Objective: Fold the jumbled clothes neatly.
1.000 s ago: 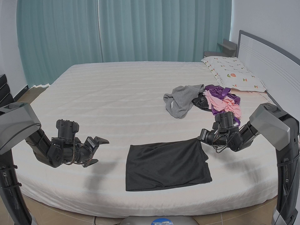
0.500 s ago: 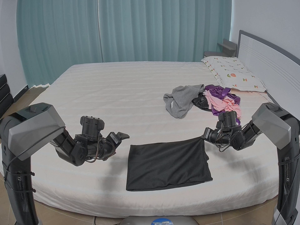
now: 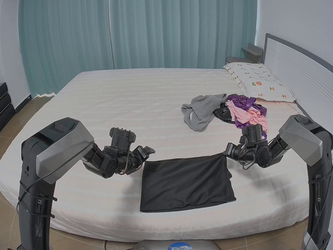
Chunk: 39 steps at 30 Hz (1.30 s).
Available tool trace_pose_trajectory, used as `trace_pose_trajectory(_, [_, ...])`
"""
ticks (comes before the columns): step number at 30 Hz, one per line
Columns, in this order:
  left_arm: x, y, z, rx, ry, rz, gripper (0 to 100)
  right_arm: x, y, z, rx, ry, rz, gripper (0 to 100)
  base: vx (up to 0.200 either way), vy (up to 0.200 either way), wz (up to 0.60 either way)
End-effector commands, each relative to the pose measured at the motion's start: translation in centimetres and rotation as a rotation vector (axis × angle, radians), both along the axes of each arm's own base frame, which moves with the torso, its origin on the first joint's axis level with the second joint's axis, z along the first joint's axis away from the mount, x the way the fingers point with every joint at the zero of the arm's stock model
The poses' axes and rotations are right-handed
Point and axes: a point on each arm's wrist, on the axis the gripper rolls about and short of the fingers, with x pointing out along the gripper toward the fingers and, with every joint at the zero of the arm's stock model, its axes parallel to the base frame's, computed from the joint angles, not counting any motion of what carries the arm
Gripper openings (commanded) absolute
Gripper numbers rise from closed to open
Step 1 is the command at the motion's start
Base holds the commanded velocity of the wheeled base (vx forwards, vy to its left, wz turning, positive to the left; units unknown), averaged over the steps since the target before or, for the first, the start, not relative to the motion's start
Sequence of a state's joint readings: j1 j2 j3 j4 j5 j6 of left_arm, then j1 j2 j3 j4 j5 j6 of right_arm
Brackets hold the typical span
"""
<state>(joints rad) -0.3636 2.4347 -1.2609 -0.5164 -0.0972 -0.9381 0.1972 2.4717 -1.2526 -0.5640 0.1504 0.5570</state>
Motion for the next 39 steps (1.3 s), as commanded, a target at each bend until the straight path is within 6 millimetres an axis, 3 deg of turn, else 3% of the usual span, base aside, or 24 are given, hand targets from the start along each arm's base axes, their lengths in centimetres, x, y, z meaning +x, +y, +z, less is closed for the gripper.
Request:
trace_pose_trajectory(1, [0.8,-1.2,-1.9,0.019,0.027,-0.014,100,0.0,0.2,0.2,0.003,-0.004,0.003,0,0.000,0.000,0.00])
trace_pose_trajectory(10, [1.9,-2.5,-3.2,0.075,0.030,0.027,100,-0.2,0.6,-0.2,0.004,0.004,0.011,0,0.000,0.000,0.00])
trace_pose_trajectory(11, [2.1,-2.5,-3.2,0.078,0.027,0.032,0,-0.2,0.6,-0.1,0.004,0.003,0.011,0,0.000,0.000,0.00])
trace_pose_trajectory(30, [2.6,-1.4,-3.1,0.129,-0.001,0.156,0,0.2,0.1,-0.1,0.006,-0.004,-0.001,0,0.000,0.000,0.00])
trace_pose_trajectory(39, [2.6,-1.2,-2.9,0.108,0.008,0.176,0,0.6,0.4,-1.4,0.000,0.012,-0.001,0,0.000,0.000,0.00])
